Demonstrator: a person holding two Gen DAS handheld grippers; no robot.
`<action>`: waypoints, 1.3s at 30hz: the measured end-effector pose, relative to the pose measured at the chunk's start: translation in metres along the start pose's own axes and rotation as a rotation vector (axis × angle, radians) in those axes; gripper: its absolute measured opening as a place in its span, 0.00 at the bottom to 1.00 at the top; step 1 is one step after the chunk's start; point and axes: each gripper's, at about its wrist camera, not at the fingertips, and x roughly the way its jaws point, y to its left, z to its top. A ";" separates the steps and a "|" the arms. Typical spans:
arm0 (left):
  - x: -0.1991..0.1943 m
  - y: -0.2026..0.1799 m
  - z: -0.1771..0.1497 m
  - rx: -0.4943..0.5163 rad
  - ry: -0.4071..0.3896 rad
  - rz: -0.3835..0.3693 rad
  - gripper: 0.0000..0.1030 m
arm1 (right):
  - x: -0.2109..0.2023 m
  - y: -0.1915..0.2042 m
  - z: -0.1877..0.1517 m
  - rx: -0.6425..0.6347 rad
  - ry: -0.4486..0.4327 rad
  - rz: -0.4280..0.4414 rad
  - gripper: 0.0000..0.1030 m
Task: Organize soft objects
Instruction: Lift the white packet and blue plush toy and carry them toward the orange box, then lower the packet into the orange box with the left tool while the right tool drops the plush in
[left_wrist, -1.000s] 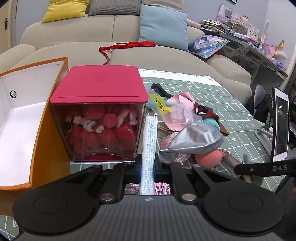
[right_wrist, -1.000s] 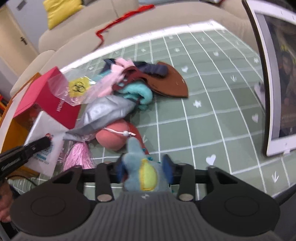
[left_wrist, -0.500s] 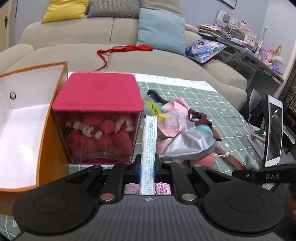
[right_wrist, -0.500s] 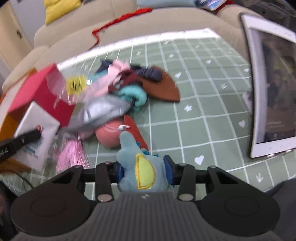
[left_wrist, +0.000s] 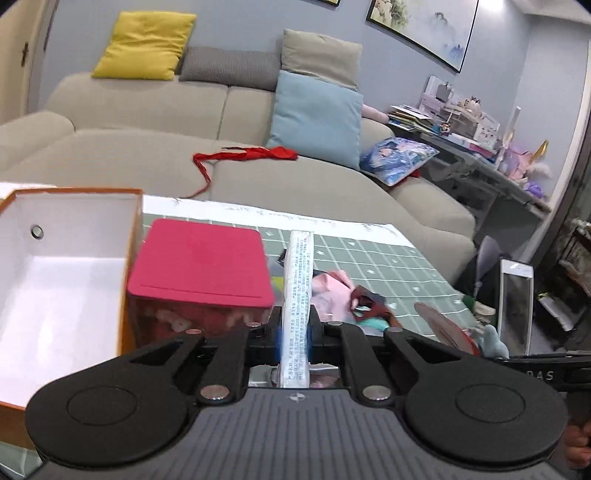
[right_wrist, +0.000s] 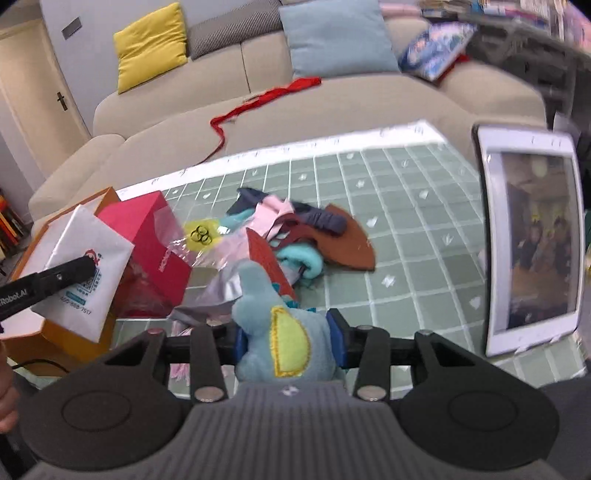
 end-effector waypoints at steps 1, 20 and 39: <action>0.001 0.000 0.000 -0.009 0.008 -0.002 0.12 | 0.001 0.000 -0.001 -0.005 0.007 -0.002 0.41; -0.074 0.051 0.045 -0.194 0.039 0.129 0.11 | -0.021 0.099 0.036 -0.090 -0.057 0.333 0.41; -0.101 0.147 0.054 -0.219 0.072 0.339 0.11 | 0.035 0.276 0.055 -0.238 0.055 0.495 0.42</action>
